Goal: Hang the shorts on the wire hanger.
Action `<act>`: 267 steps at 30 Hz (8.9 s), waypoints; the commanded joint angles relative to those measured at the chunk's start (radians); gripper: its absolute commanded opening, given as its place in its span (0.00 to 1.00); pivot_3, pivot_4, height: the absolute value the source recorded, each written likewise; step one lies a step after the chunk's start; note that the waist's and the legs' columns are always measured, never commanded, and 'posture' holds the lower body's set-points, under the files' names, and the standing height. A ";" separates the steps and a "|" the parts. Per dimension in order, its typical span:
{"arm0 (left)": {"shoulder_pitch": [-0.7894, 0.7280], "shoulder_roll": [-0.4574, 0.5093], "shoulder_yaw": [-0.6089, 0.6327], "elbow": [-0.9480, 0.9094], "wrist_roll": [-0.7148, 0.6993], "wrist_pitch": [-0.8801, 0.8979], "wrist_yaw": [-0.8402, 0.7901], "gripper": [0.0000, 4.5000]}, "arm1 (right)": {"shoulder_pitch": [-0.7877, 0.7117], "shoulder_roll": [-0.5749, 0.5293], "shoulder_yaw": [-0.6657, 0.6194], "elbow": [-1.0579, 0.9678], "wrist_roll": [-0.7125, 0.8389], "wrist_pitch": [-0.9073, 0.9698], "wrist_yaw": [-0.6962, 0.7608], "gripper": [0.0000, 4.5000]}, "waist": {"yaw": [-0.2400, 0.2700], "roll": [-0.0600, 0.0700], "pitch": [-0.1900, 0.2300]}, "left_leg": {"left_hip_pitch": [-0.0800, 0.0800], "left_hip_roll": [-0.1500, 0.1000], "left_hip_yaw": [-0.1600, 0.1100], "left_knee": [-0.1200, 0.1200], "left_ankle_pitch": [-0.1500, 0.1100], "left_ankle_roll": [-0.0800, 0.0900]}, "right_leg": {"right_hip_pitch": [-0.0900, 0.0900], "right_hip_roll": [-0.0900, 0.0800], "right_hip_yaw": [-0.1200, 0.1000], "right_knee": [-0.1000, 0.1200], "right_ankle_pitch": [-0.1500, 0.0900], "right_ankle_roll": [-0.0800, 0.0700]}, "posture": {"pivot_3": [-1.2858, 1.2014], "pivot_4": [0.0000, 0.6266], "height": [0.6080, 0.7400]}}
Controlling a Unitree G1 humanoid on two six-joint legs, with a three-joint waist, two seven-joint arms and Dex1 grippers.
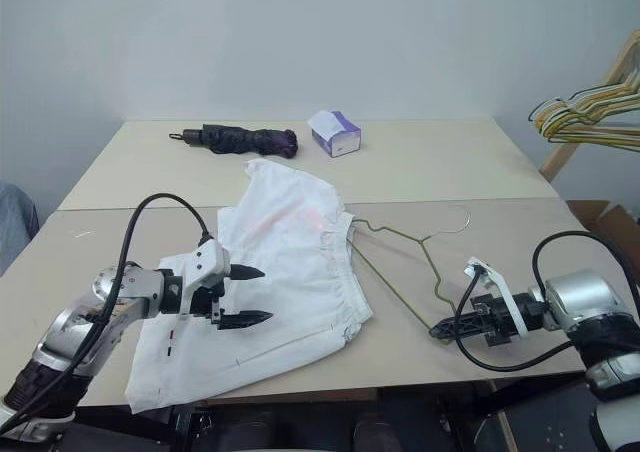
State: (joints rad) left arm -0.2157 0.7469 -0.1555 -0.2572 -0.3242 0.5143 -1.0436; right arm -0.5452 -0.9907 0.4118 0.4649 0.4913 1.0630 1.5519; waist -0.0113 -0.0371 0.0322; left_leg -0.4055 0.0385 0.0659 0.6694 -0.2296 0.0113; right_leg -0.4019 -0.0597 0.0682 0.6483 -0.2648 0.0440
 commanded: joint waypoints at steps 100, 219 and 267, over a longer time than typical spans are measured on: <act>-1.023 0.086 -0.333 1.116 0.162 -0.680 -0.535 0.00 | -0.119 0.248 -0.235 -0.659 -0.409 -0.365 -0.560 0.87 | 0.001 0.001 0.000 | -0.021 -0.001 -0.001 0.014 -0.002 0.002 | -0.020 0.000 -0.002 0.015 -0.001 0.001 | 0.52 0.00 1.00; -0.828 -0.020 -0.046 0.913 0.281 -0.620 -0.421 0.00 | -0.382 0.276 -0.005 -0.552 -0.466 -0.549 -0.534 0.65 | -0.012 -0.001 -0.001 | -0.020 0.000 -0.002 0.015 -0.002 0.002 | -0.020 0.000 -0.002 0.017 -0.001 0.001 | 0.52 0.00 1.00; -0.763 -0.083 0.251 0.811 0.012 -0.543 -0.310 0.99 | -0.169 0.271 -0.414 -0.716 -0.256 0.142 -0.737 0.00 | -0.030 -0.001 -0.001 | -0.021 0.000 -0.005 0.015 -0.002 0.002 | -0.020 -0.001 -0.003 0.018 -0.001 0.001 | 0.49 0.00 1.00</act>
State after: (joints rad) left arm -0.9942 0.6736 0.0673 0.6143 -0.2635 -0.0713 -1.3838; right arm -0.7011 -0.6992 0.0844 -0.1858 0.2211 1.1204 0.8603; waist -0.0410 -0.0385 0.0308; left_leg -0.4263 0.0382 0.0613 0.6847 -0.2319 0.0138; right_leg -0.4212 -0.0607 0.0657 0.6661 -0.2658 0.0451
